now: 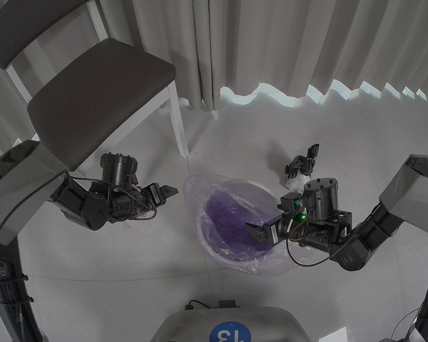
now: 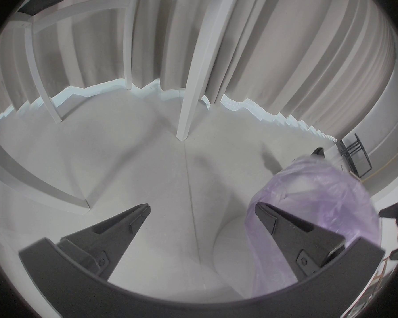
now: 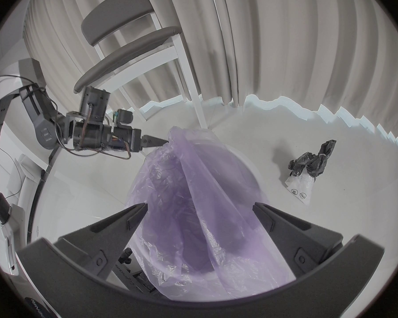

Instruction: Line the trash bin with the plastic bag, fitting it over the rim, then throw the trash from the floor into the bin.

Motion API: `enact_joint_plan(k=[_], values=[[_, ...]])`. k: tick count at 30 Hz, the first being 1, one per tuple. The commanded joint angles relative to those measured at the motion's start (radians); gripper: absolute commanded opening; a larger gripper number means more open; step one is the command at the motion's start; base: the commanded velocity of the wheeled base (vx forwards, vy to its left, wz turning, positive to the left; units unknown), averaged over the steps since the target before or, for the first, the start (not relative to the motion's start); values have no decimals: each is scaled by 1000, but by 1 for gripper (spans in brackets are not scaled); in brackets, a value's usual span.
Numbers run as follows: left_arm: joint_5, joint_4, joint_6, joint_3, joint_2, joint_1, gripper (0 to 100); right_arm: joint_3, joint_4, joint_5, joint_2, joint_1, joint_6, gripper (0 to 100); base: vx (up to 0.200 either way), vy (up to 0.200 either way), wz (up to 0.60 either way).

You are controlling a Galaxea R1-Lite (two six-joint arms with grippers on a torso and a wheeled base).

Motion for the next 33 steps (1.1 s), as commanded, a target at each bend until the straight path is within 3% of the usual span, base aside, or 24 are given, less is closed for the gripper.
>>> enact_joint_plan(k=[1,15,16,33], values=[[-26,33,-41,38,-100,32,100,-4,-18,-1,35,1,-1,100,0,0,0],[58,-19,11,78,-133,26,100,-21,-18,-17,43,-2,-1,100,0,0,0],[63,-24,11,83,-136,26,100,-23,-19,-17,43,-2,-1,0,0,0,0],[78,-58,14,213,-309,49,100,-67,-25,-26,45,-8,-1,0,0,0,0]])
